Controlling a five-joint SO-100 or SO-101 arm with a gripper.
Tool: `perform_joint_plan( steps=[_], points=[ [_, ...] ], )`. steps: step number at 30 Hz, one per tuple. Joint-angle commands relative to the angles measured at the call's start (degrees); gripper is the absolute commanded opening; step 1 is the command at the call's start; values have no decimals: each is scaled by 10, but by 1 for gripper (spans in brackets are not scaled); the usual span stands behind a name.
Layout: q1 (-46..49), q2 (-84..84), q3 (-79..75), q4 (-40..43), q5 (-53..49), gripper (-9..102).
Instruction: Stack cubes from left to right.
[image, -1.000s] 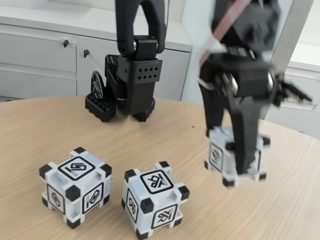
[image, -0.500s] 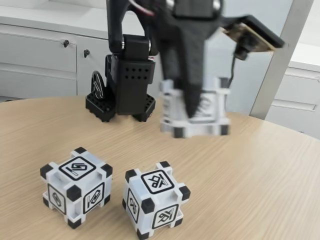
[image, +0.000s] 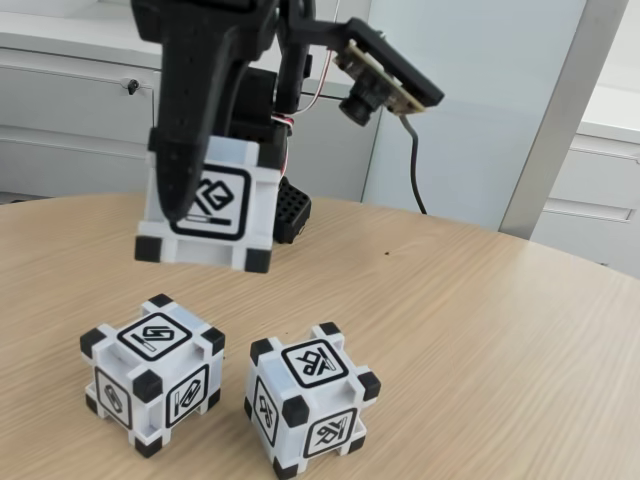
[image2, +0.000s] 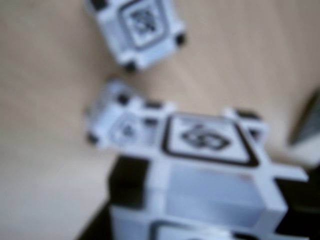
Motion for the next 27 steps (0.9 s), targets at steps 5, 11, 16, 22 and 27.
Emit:
perform_joint_plan(
  steps=[5,11,16,22,27],
  points=[
    [13,11,-15,-3,-15,17],
    [83,11,19,-4,-41,17],
    [88,11,37,-5,-54,17],
    [82,11,64,-6,-57,17],
    [82,11,69,-19,-48,17]
  ],
)
